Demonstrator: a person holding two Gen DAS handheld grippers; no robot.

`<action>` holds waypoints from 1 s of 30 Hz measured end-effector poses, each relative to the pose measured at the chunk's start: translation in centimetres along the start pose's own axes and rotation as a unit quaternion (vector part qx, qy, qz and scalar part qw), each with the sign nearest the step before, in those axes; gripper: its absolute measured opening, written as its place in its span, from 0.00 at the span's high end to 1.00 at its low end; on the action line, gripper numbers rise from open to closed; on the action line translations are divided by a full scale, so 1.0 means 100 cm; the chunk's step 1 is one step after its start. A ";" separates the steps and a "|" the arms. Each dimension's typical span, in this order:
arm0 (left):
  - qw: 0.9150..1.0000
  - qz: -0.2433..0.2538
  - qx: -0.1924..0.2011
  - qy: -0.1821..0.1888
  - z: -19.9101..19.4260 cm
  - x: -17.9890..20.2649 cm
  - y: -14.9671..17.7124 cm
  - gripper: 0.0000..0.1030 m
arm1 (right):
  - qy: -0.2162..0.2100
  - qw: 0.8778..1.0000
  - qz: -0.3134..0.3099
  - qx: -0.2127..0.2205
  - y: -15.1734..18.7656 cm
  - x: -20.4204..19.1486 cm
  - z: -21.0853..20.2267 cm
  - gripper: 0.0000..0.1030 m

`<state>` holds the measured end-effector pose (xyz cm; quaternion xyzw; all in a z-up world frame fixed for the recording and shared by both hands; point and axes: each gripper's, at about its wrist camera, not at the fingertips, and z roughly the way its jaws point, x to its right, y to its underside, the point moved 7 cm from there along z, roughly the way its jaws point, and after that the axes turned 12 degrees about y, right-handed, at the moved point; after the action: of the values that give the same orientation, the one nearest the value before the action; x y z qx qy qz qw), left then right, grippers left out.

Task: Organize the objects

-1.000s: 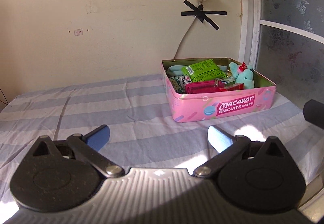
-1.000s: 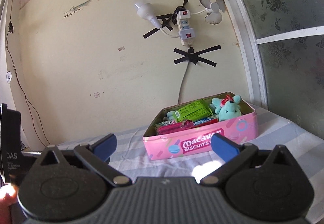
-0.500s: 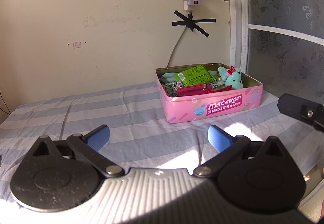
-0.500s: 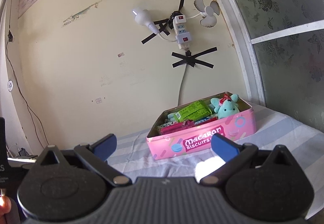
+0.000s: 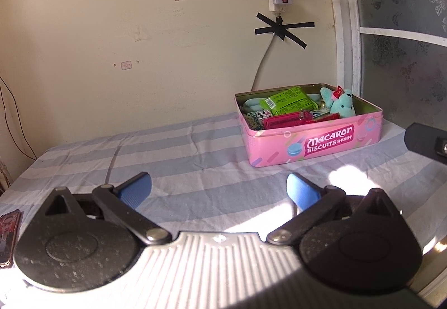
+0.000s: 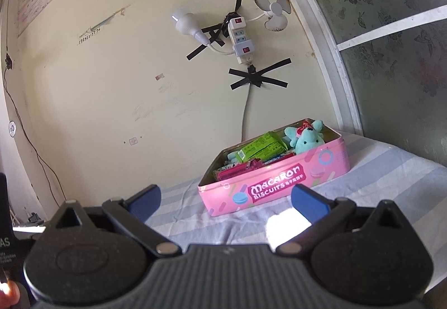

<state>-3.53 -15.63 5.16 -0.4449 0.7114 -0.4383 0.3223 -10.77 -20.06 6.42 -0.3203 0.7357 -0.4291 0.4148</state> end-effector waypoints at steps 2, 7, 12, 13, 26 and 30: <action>1.000 0.001 -0.003 0.001 0.001 0.001 0.001 0.00 | 0.001 1.000 0.000 0.000 0.001 0.000 0.000 0.00; 1.000 0.008 -0.007 -0.002 0.001 0.003 0.003 0.00 | 0.001 1.000 0.001 0.000 0.001 0.001 0.000 0.00; 1.000 0.011 -0.010 0.002 0.001 0.003 0.003 0.00 | 0.002 1.000 0.004 -0.001 0.003 -0.001 -0.001 0.00; 1.000 0.013 -0.011 -0.001 0.001 0.004 0.003 0.00 | 0.002 1.000 0.004 -0.001 0.003 -0.001 -0.001 0.00; 1.000 0.018 -0.021 -0.005 0.005 0.002 0.006 0.00 | 0.003 1.000 0.006 -0.003 0.005 -0.001 0.000 0.00; 1.000 0.019 -0.024 -0.006 0.005 0.002 0.007 0.00 | 0.004 1.000 0.006 -0.004 0.006 -0.001 -0.001 0.00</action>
<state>-3.43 -15.85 4.32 -0.4417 0.7280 -0.4126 0.3236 -10.87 -19.69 6.00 -0.3155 0.7407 -0.4249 0.4139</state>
